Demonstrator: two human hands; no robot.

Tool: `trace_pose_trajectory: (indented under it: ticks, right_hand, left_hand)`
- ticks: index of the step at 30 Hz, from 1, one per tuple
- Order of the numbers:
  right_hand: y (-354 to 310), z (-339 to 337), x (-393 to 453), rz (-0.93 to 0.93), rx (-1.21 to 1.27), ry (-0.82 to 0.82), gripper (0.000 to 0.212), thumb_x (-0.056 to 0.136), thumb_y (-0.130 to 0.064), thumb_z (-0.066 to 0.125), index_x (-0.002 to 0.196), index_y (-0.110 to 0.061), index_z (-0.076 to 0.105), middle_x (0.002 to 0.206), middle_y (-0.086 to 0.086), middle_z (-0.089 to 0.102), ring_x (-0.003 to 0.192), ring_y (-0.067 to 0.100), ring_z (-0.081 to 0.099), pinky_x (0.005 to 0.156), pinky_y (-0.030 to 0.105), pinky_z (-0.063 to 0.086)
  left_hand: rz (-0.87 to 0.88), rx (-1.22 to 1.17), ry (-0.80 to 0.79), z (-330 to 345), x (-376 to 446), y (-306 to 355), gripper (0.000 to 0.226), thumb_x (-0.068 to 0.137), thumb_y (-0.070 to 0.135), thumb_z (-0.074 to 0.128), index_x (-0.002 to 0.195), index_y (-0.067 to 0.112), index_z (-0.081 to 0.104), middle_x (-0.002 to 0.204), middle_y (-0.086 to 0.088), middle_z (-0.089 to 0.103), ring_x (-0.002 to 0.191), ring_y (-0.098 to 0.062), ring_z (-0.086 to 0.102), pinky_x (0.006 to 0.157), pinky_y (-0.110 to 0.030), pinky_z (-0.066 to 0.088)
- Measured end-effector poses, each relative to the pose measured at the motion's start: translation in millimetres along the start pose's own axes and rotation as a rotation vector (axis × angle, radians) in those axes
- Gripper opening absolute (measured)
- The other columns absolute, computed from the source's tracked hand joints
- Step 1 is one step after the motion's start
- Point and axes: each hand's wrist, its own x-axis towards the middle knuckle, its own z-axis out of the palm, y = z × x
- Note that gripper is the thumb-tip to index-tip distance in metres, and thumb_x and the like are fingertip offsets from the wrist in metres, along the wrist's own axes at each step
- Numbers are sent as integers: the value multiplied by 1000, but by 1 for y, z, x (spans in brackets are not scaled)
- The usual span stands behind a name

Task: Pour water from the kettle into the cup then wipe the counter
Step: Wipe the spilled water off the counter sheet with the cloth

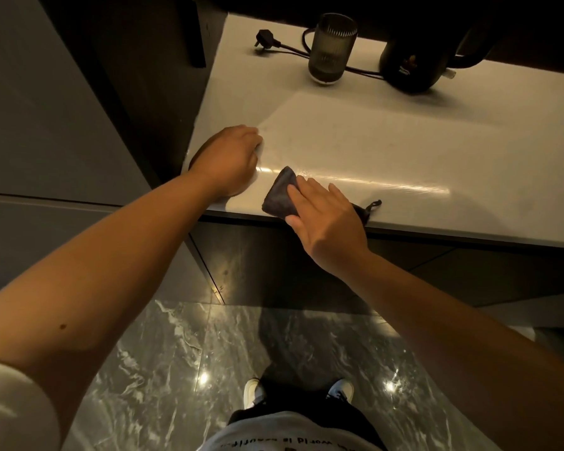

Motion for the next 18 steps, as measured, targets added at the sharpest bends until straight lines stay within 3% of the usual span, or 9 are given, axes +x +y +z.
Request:
trace_pose_trajectory:
  ticks: [10, 15, 18]
  right_hand:
    - [8, 4, -9, -147, -36, 41, 47, 94, -31, 57, 135, -8, 53, 137, 16, 55, 127, 30, 52, 107, 47, 40]
    - [33, -10, -23, -160, -128, -121, 52, 90, -26, 60, 138, -10, 46, 141, 15, 51, 130, 31, 49, 110, 47, 36]
    - [67, -25, -48, -122, -185, -85, 48, 90, -24, 59, 135, -11, 49, 141, 14, 51, 130, 31, 48, 111, 46, 34]
  left_hand:
    - [7, 16, 17, 0, -1, 4, 30, 94, 17, 40, 115, 5, 59, 121, -13, 59, 107, -29, 54, 91, -37, 41]
    - [20, 9, 12, -5, -4, 6, 30, 94, 18, 39, 112, 5, 59, 119, -13, 58, 105, -28, 53, 89, -37, 42]
    - [21, 9, 6, -6, -4, 8, 31, 94, 17, 38, 111, 3, 60, 120, -14, 58, 106, -30, 52, 90, -38, 41]
